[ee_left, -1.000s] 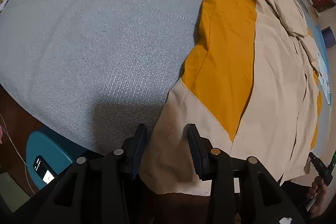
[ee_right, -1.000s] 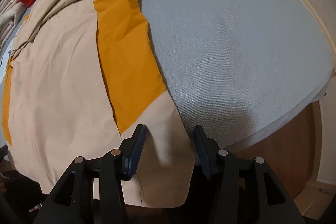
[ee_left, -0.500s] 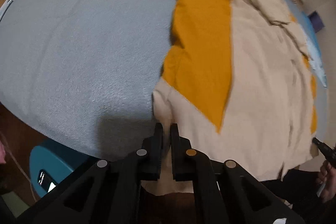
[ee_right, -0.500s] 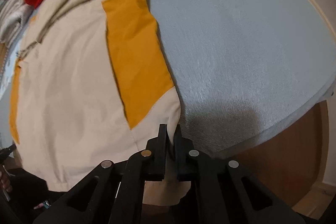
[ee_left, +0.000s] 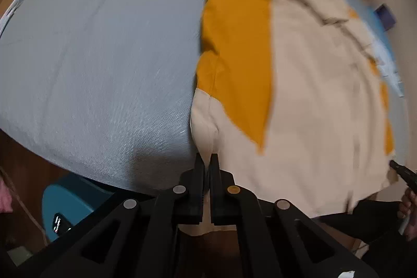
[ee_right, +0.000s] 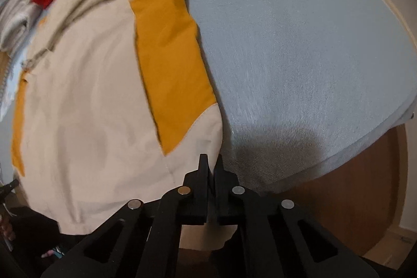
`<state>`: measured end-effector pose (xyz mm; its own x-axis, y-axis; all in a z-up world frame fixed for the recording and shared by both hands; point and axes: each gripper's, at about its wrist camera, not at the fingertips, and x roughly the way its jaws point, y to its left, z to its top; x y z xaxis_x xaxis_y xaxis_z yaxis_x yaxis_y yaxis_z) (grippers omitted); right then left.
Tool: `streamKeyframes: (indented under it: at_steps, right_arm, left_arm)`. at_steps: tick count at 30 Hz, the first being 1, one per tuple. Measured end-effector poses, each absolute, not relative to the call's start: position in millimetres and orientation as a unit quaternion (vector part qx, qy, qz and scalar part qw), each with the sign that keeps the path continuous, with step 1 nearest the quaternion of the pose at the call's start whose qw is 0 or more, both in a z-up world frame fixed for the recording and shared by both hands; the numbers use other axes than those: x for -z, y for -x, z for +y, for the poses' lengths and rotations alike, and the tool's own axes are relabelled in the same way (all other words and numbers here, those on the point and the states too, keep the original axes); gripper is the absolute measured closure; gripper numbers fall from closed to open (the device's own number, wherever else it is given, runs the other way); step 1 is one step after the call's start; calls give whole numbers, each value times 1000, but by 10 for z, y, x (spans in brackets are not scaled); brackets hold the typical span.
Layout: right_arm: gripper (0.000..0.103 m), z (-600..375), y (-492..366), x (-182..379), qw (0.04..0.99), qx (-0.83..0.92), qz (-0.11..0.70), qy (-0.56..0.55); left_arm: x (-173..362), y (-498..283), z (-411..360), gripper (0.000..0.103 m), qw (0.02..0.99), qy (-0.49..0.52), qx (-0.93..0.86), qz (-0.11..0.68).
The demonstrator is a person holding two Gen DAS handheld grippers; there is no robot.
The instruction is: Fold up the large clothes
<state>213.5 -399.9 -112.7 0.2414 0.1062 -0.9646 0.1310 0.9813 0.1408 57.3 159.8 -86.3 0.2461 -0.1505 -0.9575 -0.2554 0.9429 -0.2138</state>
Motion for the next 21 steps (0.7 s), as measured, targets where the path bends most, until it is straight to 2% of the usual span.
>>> streamKeyframes:
  at_steps: [10, 21]
  right_arm:
    - [101, -4212, -1736, 34, 843, -68, 501, -182]
    - [101, -4352, -1194, -437, 851, -100, 475, -199]
  left_arm:
    - [-171, -290, 1502, 102, 824, 158, 58, 541]
    - [-614, 359, 1739, 102, 818, 194, 110, 531]
